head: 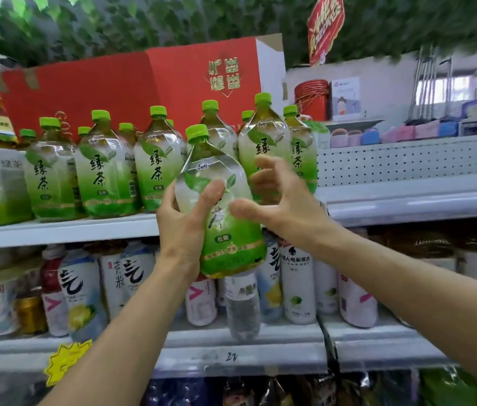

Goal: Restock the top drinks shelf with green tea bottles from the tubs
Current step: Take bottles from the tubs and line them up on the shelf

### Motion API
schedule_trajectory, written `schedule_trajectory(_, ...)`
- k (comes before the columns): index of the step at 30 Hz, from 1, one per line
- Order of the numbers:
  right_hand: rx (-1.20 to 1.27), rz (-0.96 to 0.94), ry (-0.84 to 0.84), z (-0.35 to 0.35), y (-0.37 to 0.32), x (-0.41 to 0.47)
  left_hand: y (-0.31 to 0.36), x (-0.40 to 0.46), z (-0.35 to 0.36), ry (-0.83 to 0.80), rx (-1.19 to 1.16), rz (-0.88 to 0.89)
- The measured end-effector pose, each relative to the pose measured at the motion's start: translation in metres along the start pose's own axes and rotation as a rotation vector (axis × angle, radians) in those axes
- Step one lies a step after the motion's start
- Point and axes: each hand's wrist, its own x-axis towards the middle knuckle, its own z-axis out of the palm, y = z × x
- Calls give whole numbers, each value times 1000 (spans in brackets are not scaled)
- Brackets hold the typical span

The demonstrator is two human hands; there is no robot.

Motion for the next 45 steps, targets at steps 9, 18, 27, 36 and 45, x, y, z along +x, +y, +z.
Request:
schedule_trajectory(9,142,111,38,-46,-10,-5,24,3,66,-139,-12,96)
schedule_trajectory(18,227,151,298,-116,27,30,-19,34,90,-188,902,335)
schedule_trajectory(27,170,309,171,-128,83,68,-45,46,106,-154,1107,425)
schedule_trajectory(36,199,364,-34,-138,91,81,-65,40,122,66,1097,415)
schedule_trajectory(45,31,354,-10,-136,93,82,-67,38,123,87,1077,407)
